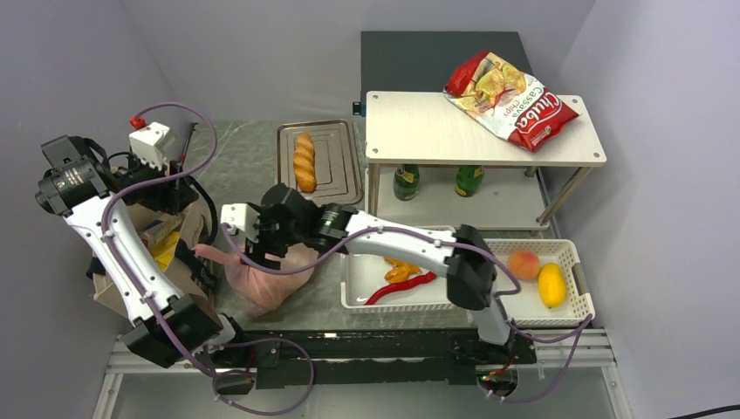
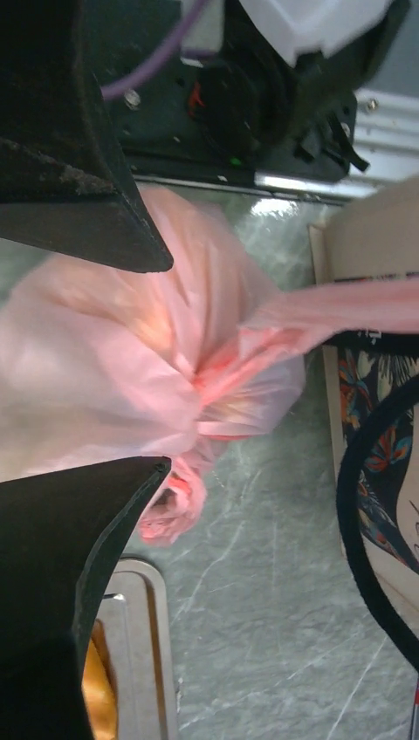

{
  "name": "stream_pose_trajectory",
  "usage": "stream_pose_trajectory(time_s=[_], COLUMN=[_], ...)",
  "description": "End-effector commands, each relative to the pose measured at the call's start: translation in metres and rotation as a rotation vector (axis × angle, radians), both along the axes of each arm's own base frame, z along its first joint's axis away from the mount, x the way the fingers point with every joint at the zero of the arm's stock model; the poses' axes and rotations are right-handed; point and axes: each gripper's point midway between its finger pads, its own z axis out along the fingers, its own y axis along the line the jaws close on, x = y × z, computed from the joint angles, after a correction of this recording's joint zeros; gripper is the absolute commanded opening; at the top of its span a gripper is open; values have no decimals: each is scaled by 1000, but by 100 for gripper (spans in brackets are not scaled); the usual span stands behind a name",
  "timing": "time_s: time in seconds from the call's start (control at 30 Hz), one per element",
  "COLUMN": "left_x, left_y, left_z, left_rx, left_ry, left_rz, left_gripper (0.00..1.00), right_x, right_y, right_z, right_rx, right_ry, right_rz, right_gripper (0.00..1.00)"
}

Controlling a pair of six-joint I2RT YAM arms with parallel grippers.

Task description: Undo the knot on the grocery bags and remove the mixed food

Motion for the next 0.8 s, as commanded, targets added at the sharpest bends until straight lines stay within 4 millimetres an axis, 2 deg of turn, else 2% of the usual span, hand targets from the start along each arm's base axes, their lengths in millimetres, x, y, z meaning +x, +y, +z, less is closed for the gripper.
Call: stream_pose_trajectory(time_s=[0.0,0.1,0.2,0.3,0.4,0.5,0.57,0.67,0.77], left_x=[2,-1,-3,-5,-6,-12,-22,-41,-54], left_y=[-2,0,8,14,18,6,-10,-42,-71], left_z=[8,-6,-22,-28,-26,-23,-24,-40,-43], left_rx=[-6,3,2,-36,-87,-114,-68,100,107], left_ry=[-38,-12,11,-7,-8,-18,-59,-80,-150], left_rz=[-29,-42,-37,-55,-58,-91,-144,-304,-397], left_gripper=[65,66,65,65,64,63,64,65,68], right_x=[23,27,25,20,8,-6,-14,-21,-28], right_y=[31,42,43,26,-5,-39,-56,-69,-78], right_z=[1,-25,-51,-64,-68,-73,-75,-81,-93], right_rx=[28,-27,-99,-168,-197,-176,-164,-135,-121], right_ry=[-52,-42,-50,-50,-54,-86,-92,-93,-75], right_rz=[-71,-67,-50,-37,3,49,66,72,82], right_gripper=[77,71,55,38,40,39,32,19,13])
